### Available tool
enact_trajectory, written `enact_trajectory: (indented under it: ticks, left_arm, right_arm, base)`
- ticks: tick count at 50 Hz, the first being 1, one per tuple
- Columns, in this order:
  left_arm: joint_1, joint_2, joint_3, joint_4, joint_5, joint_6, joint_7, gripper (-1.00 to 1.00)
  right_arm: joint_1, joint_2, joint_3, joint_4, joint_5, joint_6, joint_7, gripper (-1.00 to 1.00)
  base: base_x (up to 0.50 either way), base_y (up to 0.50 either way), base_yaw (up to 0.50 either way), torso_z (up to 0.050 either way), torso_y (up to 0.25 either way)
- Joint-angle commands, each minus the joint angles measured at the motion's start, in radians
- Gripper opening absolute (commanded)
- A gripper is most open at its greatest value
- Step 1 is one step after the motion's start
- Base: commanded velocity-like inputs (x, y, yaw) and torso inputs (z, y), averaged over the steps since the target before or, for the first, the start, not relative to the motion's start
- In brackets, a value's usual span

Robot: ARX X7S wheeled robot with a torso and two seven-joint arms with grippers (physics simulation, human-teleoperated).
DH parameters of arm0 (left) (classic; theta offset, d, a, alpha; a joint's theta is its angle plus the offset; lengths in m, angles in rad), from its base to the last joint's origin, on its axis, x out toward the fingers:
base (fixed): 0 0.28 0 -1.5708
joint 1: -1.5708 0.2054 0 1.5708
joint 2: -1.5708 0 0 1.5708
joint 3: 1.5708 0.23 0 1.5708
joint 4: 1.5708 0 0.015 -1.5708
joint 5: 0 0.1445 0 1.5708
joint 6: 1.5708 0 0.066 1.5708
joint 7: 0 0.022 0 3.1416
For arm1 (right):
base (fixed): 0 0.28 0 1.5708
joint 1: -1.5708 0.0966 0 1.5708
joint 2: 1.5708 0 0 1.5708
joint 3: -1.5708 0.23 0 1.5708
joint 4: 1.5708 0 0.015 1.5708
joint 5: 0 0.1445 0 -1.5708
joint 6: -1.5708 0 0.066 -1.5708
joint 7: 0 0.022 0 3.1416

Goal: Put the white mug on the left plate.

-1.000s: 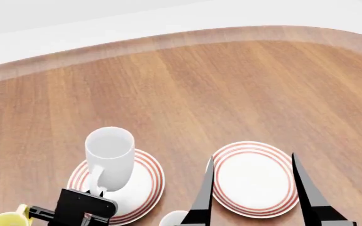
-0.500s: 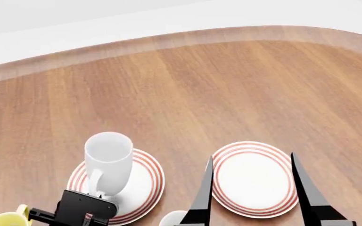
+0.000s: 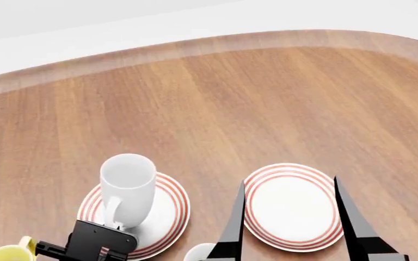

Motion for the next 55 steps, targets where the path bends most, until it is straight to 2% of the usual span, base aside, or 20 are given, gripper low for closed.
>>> enact_trajectory:
  ticks: [1, 8, 9, 42, 48, 55]
  left_arm:
    - [0.000, 0.019, -0.036, 0.002, 0.009, -0.006, 0.029, -1.00]
    - [0.001, 0.019, -0.045, 0.002, 0.015, -0.014, 0.030, -1.00]
    - [0.001, 0.018, -0.045, 0.002, 0.015, -0.014, 0.030, 1.00]
    - [0.048, 0.005, -0.047, 0.042, 0.031, 0.001, 0.043, 1.00]
    - [0.216, -0.104, -0.029, 0.514, 0.012, -0.231, 0.007, 1.00]
    - [0.333, -0.186, -0.031, 0.823, -0.020, -0.345, -0.016, 1.00]
  right_arm:
    - [0.000, -0.014, 0.020, -0.004, -0.009, -0.005, -0.020, 1.00]
    - [0.001, -0.013, 0.019, -0.005, -0.008, -0.005, -0.018, 1.00]
    - [0.001, -0.013, 0.019, -0.004, -0.007, -0.006, -0.018, 1.00]
    - [0.004, -0.008, 0.011, -0.007, -0.006, -0.003, -0.012, 1.00]
    - [0.006, -0.008, 0.008, -0.005, -0.006, -0.003, -0.011, 1.00]
    - [0.008, -0.007, 0.005, -0.006, -0.007, -0.001, -0.009, 1.00]
  base:
    - [0.00, 0.00, 0.00, 0.000, 0.000]
    - [0.00, 0.00, 0.00, 0.000, 0.001]
    - [0.00, 0.00, 0.00, 0.000, 0.000]
    - [0.00, 0.00, 0.00, 0.000, 0.000]
    - [0.00, 0.00, 0.00, 0.000, 0.000]
    - [0.00, 0.00, 0.00, 0.000, 0.000]
